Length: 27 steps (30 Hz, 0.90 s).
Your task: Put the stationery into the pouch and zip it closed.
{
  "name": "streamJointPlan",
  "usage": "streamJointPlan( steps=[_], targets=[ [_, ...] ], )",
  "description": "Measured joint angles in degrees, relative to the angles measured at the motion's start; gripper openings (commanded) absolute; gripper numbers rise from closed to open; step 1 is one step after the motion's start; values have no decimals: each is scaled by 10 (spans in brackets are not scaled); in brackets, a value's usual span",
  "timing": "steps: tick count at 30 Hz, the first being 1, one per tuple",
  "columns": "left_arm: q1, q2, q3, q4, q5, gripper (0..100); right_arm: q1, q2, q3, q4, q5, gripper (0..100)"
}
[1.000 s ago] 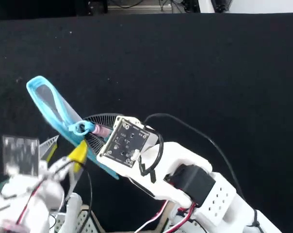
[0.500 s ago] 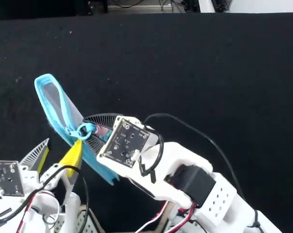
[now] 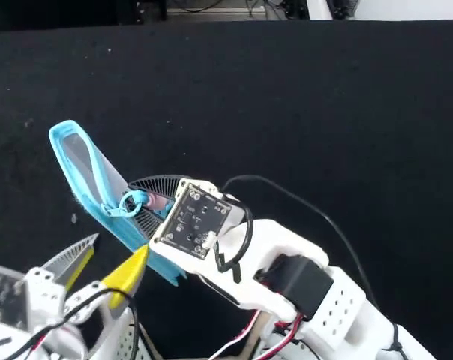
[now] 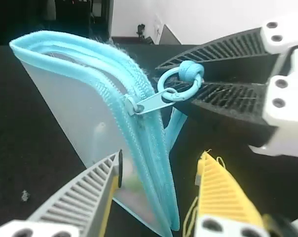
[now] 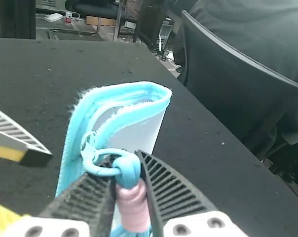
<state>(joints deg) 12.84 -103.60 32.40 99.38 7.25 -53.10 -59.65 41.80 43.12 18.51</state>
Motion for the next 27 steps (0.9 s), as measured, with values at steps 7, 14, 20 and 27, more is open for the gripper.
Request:
streamJointPlan(
  steps=[7,14,20,27],
  targets=[
    [3,0,83,-69,0,252,3,0,0,0,0,11],
    [-21,0,151,-117,0,252,3,0,-1,0,-1,11],
    [-127,0,194,-164,-41,252,0,0,-1,0,0,11],
    [-143,0,195,-164,-52,252,0,0,-1,0,0,11]
  ],
)
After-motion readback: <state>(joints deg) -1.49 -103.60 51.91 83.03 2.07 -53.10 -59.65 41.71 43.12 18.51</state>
